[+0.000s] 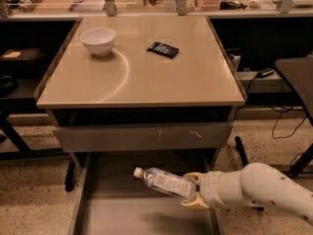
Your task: Pick blue plastic bottle from middle drawer and place on counter
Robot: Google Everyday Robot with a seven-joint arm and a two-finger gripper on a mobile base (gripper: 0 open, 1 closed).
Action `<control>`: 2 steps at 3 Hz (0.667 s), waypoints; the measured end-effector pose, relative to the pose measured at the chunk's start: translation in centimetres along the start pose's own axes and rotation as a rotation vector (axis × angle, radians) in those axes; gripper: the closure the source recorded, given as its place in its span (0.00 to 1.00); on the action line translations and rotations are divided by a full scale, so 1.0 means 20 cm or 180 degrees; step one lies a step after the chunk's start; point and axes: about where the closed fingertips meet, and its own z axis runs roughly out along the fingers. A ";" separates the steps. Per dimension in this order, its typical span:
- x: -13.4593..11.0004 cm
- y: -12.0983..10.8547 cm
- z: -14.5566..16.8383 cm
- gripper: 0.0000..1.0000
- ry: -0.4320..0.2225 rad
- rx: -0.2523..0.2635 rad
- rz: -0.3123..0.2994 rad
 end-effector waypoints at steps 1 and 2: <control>0.10 0.01 -0.09 1.00 0.0054 0.0131 0.0088; 0.10 0.01 -0.09 1.00 0.0052 0.0129 0.0095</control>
Offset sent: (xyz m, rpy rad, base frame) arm -0.0082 -0.0253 0.0026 -0.0130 -0.0161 -0.0437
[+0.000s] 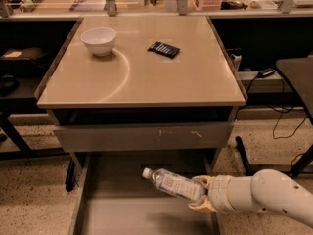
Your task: Pick blue plastic bottle from middle drawer and place on counter
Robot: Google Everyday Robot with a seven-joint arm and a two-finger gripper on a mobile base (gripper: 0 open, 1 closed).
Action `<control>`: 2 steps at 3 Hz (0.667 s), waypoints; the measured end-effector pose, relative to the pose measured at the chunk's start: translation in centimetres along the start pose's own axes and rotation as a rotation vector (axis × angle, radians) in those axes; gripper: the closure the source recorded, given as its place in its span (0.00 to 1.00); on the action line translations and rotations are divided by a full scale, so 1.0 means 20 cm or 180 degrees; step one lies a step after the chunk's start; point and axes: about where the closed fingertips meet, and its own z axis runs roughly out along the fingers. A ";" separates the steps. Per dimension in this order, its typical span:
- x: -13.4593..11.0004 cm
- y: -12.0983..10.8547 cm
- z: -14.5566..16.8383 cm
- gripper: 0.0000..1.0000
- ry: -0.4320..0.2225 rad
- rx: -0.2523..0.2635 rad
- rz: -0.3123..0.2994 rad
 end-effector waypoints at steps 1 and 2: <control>-0.03 -0.03 -0.13 1.00 0.0088 0.0115 -0.0064; -0.20 -0.08 -0.46 1.00 0.0143 0.0377 -0.0340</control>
Offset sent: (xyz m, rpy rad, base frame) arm -0.0347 -0.0698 0.2161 -0.1742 -0.3430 -0.0060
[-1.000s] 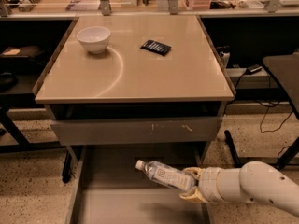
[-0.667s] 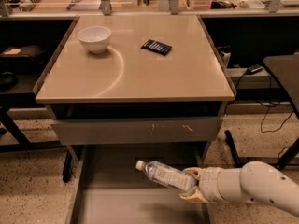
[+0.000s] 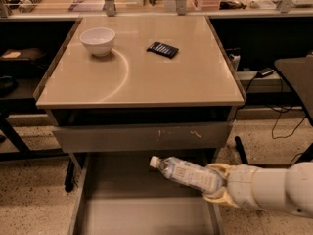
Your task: Pick blue plastic bottle from middle drawer and place on counter
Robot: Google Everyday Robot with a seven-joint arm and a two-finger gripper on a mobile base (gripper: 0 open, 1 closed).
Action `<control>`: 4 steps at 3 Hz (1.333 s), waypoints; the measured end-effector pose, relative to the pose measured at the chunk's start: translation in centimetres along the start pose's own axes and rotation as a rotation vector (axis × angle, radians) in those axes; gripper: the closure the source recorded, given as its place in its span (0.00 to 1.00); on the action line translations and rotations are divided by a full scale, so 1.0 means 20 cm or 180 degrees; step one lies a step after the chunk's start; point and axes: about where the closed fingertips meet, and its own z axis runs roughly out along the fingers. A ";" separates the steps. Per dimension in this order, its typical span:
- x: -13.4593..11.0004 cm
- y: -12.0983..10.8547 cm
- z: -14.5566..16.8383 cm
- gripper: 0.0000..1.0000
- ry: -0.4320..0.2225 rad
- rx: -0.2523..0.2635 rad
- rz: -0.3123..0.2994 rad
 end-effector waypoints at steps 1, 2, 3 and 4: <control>-0.15 -0.16 -0.46 1.00 -0.0058 0.0283 -0.0354; -0.15 -0.16 -0.46 1.00 -0.0058 0.0283 -0.0355; -0.24 -0.25 -0.49 1.00 -0.0041 0.0374 -0.0496; -0.49 -0.45 -0.56 1.00 -0.0052 0.0444 -0.0791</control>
Offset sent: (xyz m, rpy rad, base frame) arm -0.0079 -0.0247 0.0788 -0.0243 -0.1126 0.0214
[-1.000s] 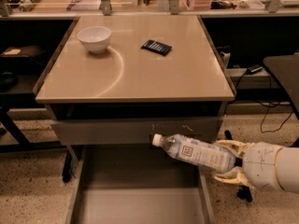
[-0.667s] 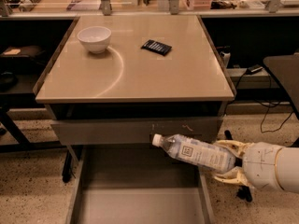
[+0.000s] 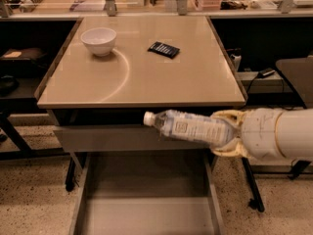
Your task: Pick blue plastic bottle from middle drawer and place on counter
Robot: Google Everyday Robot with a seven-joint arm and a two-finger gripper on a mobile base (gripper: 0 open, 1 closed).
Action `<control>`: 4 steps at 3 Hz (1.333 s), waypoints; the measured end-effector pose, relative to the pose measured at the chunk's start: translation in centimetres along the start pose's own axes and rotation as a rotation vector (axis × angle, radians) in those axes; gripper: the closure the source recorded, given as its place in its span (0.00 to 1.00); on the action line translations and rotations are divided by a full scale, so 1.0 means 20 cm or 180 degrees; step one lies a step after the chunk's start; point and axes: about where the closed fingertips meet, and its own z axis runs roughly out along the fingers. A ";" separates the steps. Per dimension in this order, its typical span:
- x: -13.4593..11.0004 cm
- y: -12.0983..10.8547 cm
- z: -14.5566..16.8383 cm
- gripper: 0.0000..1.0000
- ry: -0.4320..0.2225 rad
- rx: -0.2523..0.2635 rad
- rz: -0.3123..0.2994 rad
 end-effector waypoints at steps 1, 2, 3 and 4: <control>-0.25 -0.31 -0.02 1.00 -0.0097 0.0055 -0.0338; -0.35 -0.57 -0.02 1.00 -0.0126 0.0114 -0.0482; -0.50 -0.70 0.02 1.00 -0.0204 0.0172 -0.0598; -0.51 -0.69 0.03 1.00 -0.0212 0.0164 -0.0605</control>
Offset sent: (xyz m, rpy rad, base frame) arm 0.1702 0.0657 0.1445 -0.0505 -0.1238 0.1111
